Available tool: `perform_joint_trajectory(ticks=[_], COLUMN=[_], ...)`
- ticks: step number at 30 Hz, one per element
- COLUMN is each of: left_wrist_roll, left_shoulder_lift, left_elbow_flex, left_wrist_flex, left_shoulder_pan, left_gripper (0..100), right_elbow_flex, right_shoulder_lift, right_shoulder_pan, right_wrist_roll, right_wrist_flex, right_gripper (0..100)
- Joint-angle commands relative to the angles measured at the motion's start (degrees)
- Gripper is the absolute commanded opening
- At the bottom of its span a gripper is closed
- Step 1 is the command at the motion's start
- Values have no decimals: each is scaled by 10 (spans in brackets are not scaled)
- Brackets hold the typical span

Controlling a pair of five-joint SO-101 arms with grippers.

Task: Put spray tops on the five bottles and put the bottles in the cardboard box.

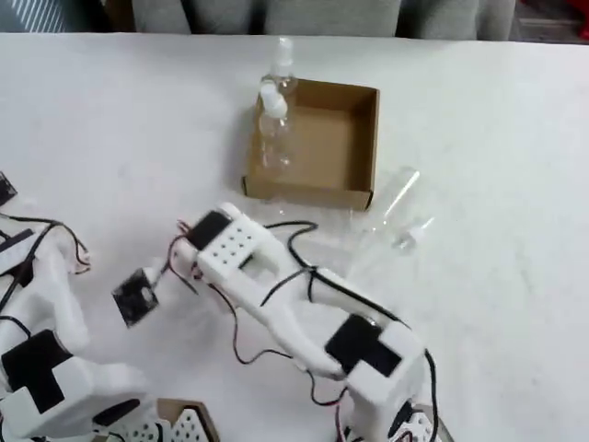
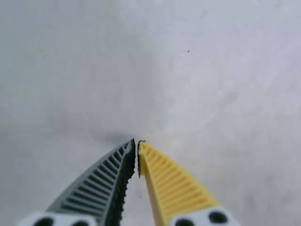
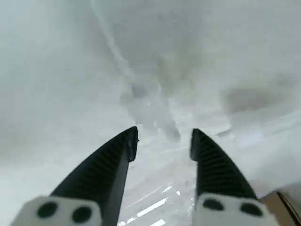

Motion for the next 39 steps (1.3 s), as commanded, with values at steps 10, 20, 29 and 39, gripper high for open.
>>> perform_joint_trajectory(ticks=[10,20,29,39], left_wrist_roll=[-4,-8,-147,-189], left_shoulder_lift=[-15,-19,-85,-231], left_elbow_flex=[-32,-27,-24,77], left_wrist_flex=[-11,-4,82,76], left_shoulder_pan=[-5,24,94,173], left_gripper=[24,24,24,24], right_elbow_flex=[-165,-194,-147,69], right_shoulder_lift=[5,-72,-146,-230], right_shoulder_pan=[58,173,393,585], right_wrist_roll=[-23,-186,-365,-370], right_wrist_flex=[165,204,204,120], right_gripper=[203,29,17,17])
